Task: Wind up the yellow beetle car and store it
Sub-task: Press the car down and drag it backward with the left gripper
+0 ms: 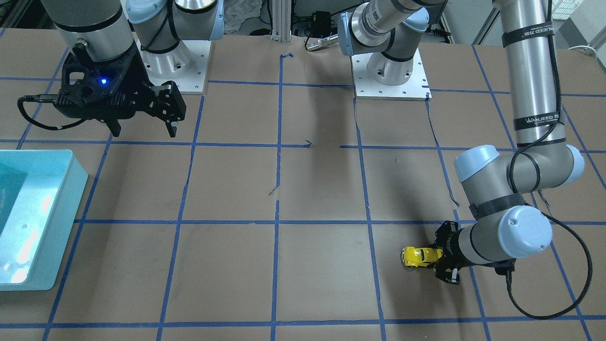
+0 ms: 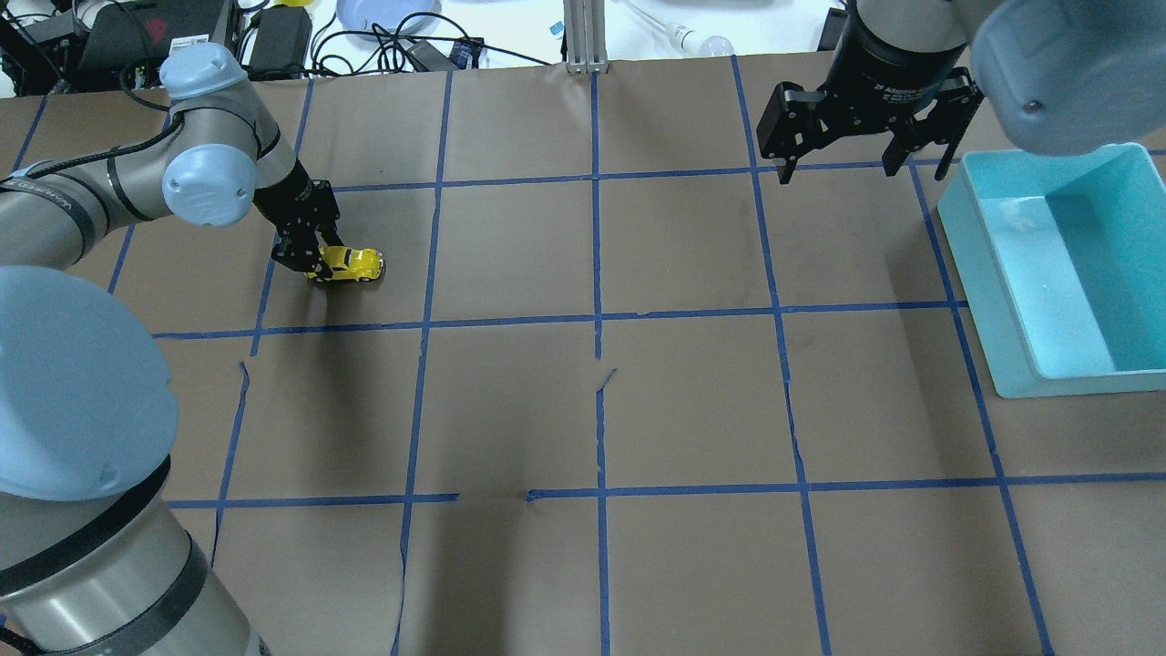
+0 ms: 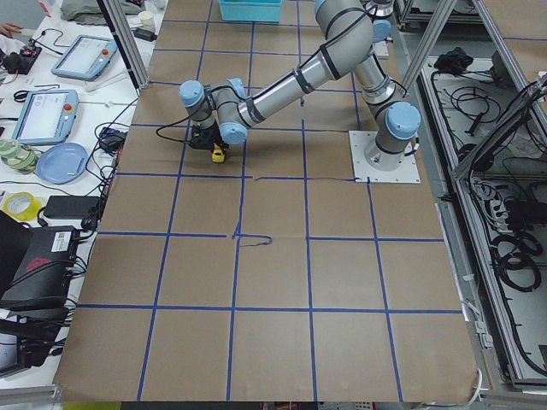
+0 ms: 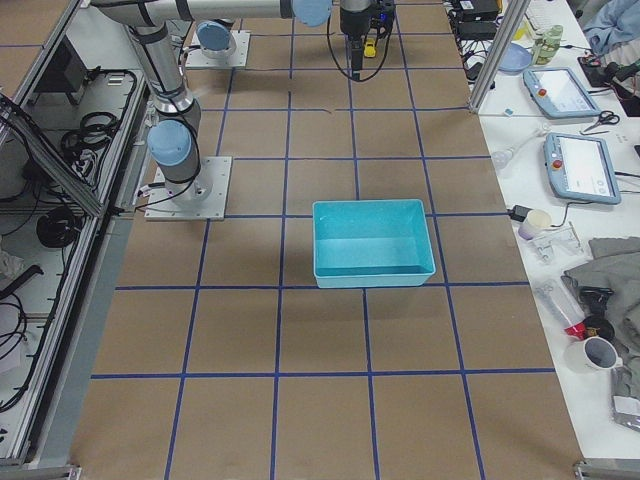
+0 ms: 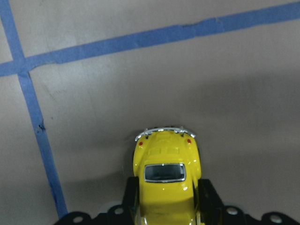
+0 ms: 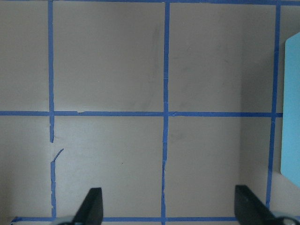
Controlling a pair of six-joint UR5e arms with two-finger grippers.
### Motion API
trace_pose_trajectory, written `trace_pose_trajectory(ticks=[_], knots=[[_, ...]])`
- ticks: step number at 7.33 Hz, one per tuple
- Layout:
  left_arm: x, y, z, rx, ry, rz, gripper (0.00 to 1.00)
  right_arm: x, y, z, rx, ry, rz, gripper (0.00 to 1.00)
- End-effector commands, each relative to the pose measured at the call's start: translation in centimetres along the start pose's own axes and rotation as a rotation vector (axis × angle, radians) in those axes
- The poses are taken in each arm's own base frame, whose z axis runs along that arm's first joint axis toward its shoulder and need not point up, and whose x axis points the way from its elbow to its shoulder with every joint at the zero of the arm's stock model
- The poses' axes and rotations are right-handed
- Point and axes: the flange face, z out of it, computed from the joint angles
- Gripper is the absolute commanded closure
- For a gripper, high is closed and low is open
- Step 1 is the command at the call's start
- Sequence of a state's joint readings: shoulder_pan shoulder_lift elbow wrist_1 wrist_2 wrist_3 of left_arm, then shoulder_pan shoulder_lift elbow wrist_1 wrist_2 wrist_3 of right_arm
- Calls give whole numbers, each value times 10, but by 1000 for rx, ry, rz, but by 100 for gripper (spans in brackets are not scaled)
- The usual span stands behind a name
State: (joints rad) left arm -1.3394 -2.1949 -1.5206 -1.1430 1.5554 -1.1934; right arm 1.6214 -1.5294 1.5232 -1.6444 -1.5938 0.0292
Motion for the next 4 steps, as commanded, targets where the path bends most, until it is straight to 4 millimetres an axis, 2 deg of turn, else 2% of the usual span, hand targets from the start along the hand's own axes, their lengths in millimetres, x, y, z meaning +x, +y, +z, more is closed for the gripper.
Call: trace_pose_trajectory(ticks=[1, 2, 3, 4], knots=[[-1, -9, -2, 0, 4, 1, 100, 0, 0, 0, 0, 0, 0, 0], [-1, -9, -2, 0, 4, 3, 100, 0, 0, 0, 0, 0, 2, 0], [-1, -9, -3, 1, 12, -14, 54, 0, 0, 0, 0, 0, 2, 0], [-1, -7, -14, 28, 57, -51, 1, 0, 0, 0, 0, 0, 2, 0]])
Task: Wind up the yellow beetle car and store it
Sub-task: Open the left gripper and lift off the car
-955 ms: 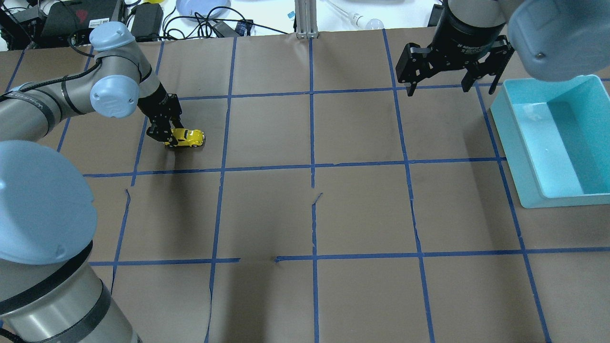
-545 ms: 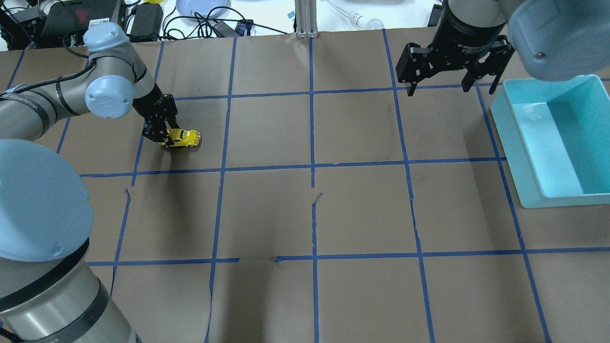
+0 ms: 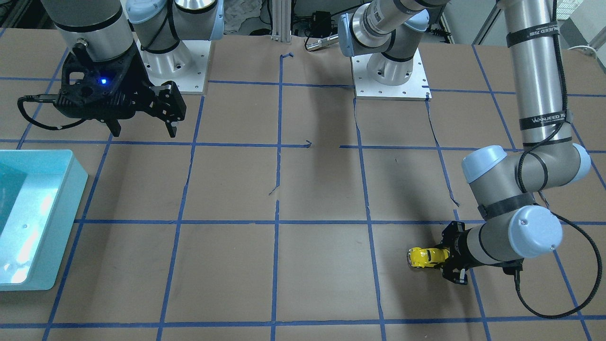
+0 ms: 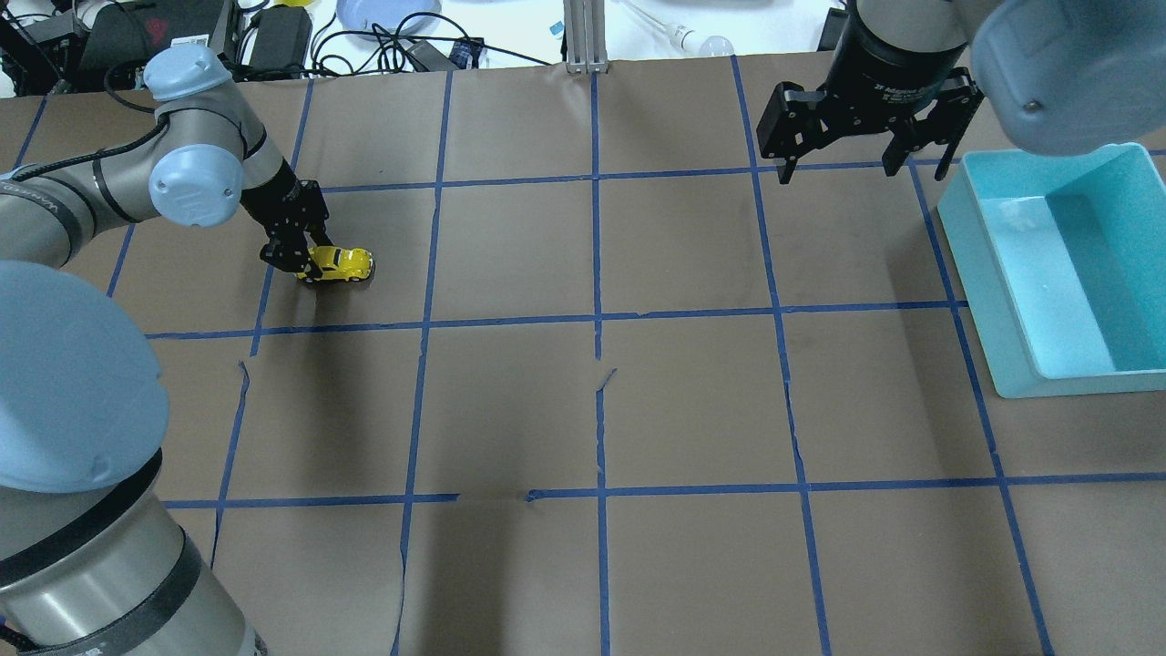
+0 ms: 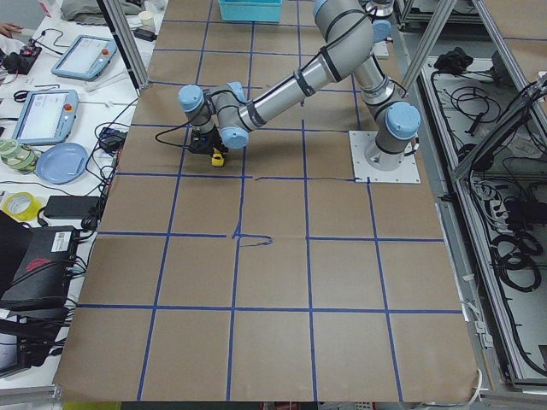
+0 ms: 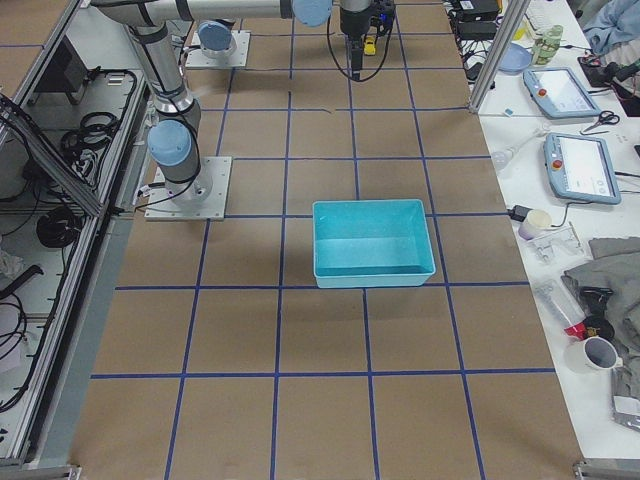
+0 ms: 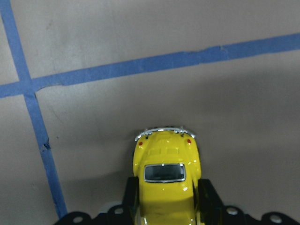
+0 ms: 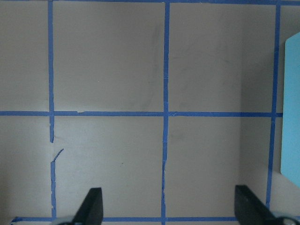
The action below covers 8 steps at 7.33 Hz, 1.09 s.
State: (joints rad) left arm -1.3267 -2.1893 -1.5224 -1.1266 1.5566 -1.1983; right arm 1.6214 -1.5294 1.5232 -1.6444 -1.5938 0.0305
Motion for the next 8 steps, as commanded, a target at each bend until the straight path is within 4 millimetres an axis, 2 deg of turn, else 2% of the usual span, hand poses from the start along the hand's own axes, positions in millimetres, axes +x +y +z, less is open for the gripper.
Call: trace_pose_trajectory(ticks=[1, 4, 6, 8], knots=[[3, 13, -24, 34, 74, -26, 0, 0, 0, 0, 0, 0, 0, 0], [-7, 23, -47, 35, 75, -16, 0, 0, 0, 1, -1, 2, 2, 0], [-18, 30, -77, 39, 72, 50, 0, 0, 0, 1, -2, 0, 2, 0], [-31, 35, -115, 68, 94, 385, 0, 2, 0, 1, -2, 0, 3, 0]])
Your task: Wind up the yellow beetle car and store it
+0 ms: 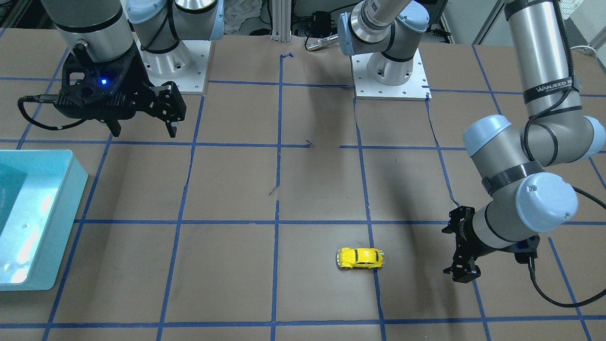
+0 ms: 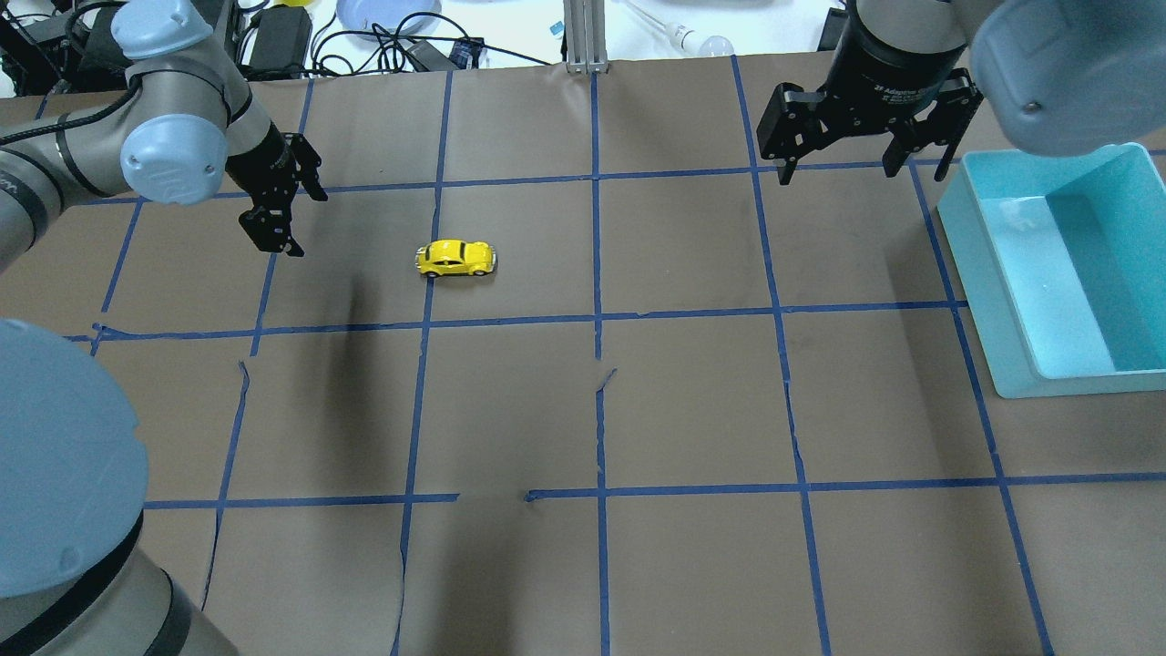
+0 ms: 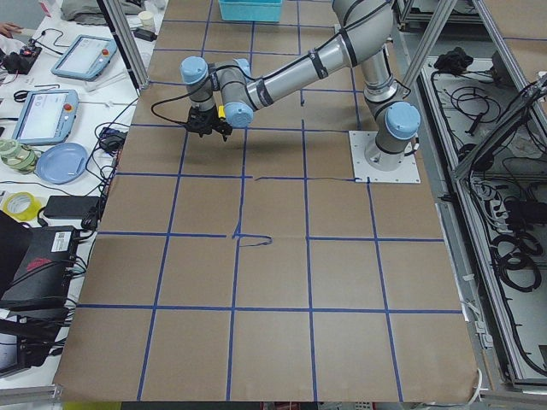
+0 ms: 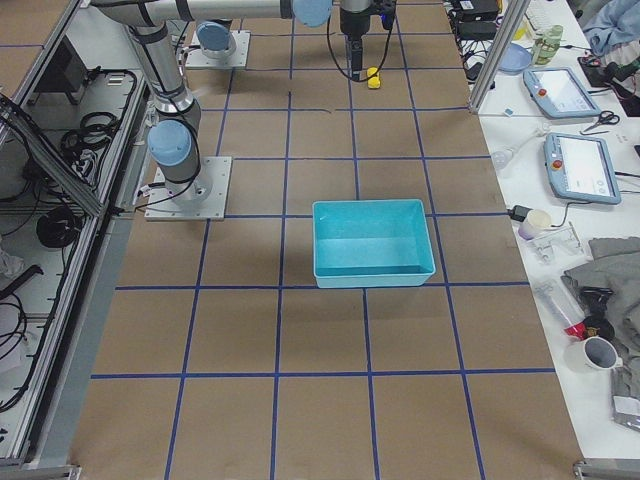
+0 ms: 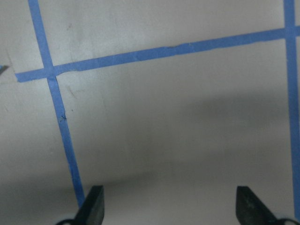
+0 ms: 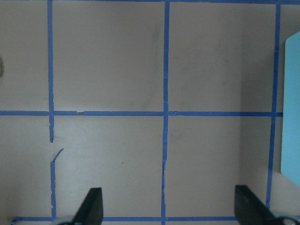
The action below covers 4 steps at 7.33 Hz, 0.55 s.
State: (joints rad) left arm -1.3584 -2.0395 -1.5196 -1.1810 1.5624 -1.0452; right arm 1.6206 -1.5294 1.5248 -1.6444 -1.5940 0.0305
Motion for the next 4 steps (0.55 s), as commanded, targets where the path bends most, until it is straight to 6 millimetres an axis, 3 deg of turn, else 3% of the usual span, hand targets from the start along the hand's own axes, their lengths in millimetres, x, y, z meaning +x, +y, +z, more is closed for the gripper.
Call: trace_pose_trajectory(ticks=[1, 2, 4], knots=[[-6, 9, -51, 32, 37, 359, 0, 1, 0, 0, 0, 0, 2, 0], [-11, 18, -81, 39, 40, 550, 0, 0, 0, 0, -2, 0, -2, 0], [-20, 94, -162, -16, -17, 888, 0, 1, 0, 0, -2, 0, -2, 0]])
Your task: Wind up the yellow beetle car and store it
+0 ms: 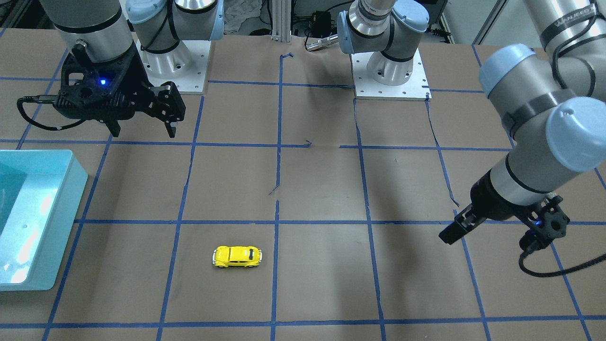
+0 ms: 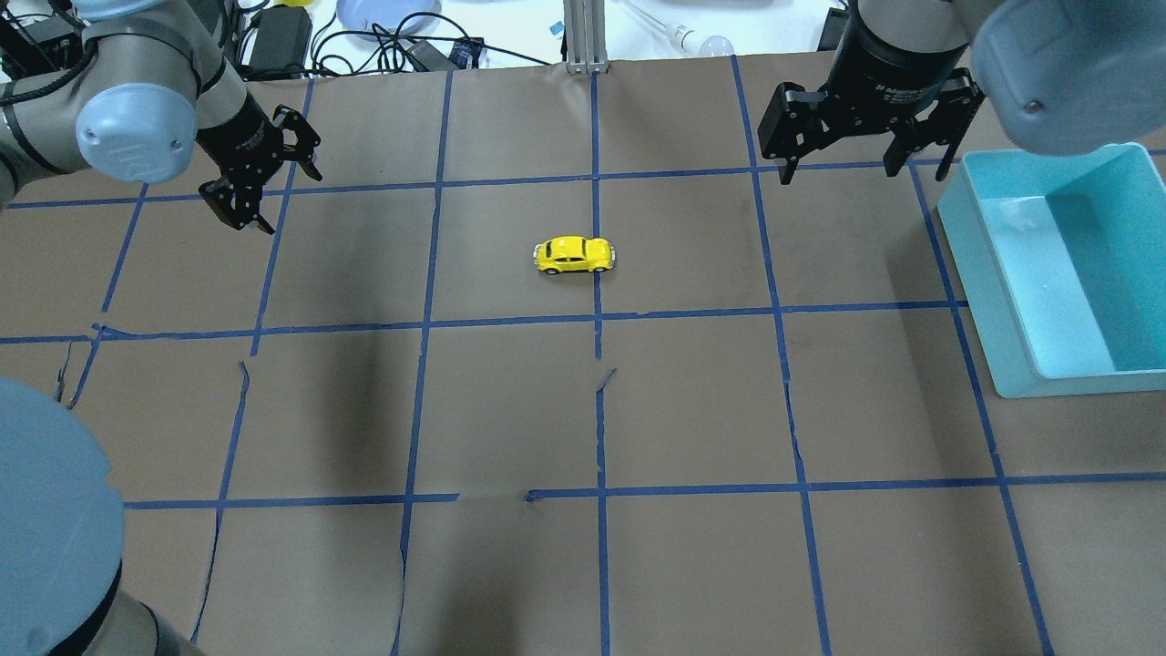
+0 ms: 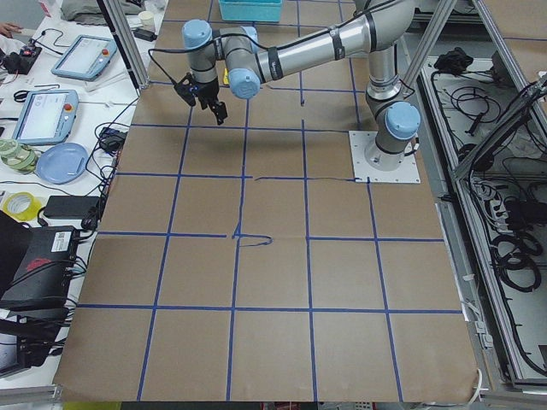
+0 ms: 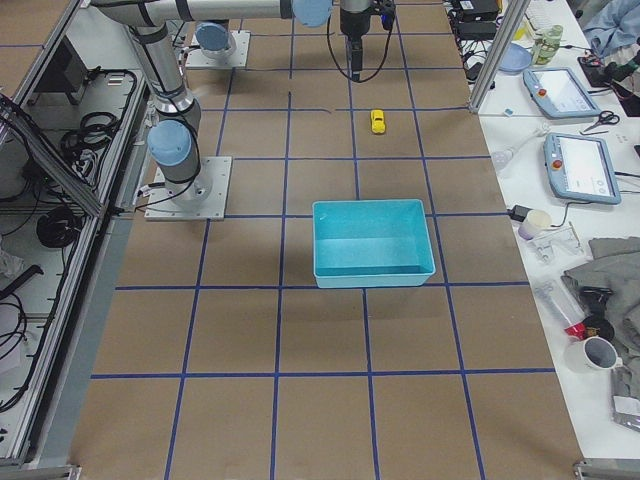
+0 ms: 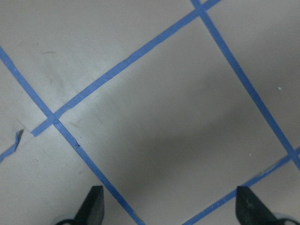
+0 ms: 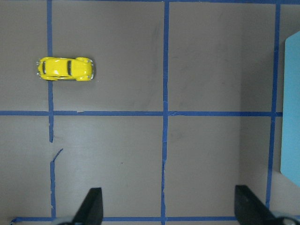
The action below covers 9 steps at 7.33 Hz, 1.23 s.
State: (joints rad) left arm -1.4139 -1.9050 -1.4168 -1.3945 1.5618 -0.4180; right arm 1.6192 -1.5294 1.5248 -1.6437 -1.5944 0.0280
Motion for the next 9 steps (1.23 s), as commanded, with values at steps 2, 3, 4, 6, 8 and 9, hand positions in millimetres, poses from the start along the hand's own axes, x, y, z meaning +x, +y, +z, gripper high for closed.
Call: trace_pose_trajectory(ticks=[2, 3, 4, 6, 8, 9], knots=[[44, 92, -81, -146, -54, 420, 0, 2, -1, 1, -3, -2, -7, 0], [47, 97, -80, -152, -58, 432, 0, 2, -1, 2, -12, -10, -6, 0], [45, 100, -84, -145, -64, 432, 0, 3, -1, 2, -12, -8, -4, 0], [36, 91, -100, -59, -36, 552, 0, 5, -1, -3, -3, 2, -1, 0], [42, 100, -100, -41, -47, 589, 0, 4, -2, 1, -1, 3, -3, 0], [39, 108, -95, -20, -43, 589, 0, 5, -7, 10, -15, 8, -3, 0]])
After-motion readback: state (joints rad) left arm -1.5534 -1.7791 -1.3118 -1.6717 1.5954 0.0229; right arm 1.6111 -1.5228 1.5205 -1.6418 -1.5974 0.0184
